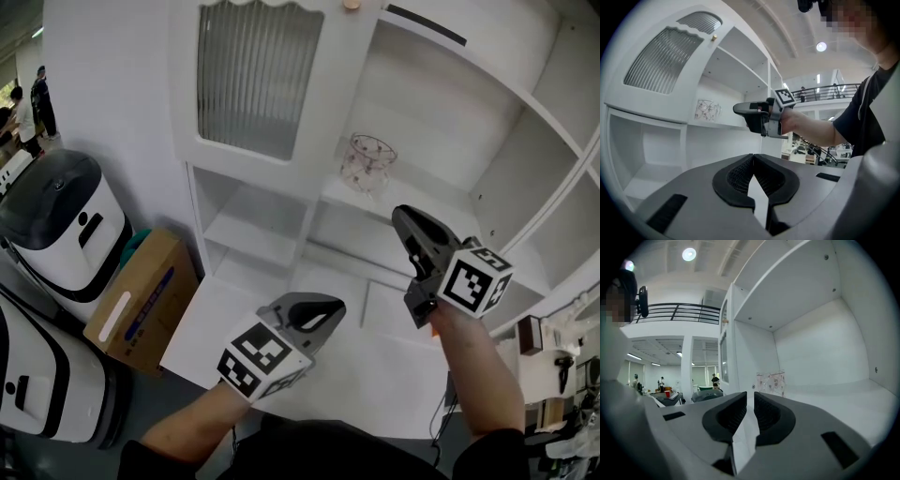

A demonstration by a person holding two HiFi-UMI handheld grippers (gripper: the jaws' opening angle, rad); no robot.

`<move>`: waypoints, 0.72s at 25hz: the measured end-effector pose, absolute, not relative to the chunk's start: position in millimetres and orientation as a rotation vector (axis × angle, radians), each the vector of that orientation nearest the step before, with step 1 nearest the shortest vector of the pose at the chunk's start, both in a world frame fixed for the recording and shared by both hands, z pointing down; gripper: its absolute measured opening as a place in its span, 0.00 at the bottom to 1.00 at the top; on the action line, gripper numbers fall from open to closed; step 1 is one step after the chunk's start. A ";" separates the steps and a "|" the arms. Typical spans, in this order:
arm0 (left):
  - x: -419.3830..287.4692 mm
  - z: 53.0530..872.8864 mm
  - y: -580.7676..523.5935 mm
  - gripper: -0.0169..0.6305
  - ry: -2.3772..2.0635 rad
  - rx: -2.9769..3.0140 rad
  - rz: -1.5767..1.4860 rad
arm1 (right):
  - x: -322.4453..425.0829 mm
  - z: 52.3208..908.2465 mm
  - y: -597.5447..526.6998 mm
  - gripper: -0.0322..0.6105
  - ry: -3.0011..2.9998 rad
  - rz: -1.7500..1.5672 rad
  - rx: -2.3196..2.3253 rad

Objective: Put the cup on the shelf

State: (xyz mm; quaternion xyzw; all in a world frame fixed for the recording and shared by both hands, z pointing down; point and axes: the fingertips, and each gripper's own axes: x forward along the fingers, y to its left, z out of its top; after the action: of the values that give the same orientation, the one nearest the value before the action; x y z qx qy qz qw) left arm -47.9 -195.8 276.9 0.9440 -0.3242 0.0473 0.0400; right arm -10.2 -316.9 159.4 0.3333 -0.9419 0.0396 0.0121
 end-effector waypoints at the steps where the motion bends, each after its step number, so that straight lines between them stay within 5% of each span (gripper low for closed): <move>1: -45.2 278.1 -193.2 0.05 -0.996 2.892 0.152 | -7.5 160.4 -308.3 0.09 -2.946 0.099 1.022; 18: 85.7 303.3 -161.1 0.05 -1.052 2.857 0.141 | 163.3 244.9 -164.3 0.09 -3.000 0.009 0.954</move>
State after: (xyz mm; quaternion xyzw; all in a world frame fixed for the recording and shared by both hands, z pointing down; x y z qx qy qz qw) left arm 85.7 -161.1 303.3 0.9364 -0.3446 0.0462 0.0469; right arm 163.3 -164.3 244.9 0.3031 -0.9530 0.0029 -0.0031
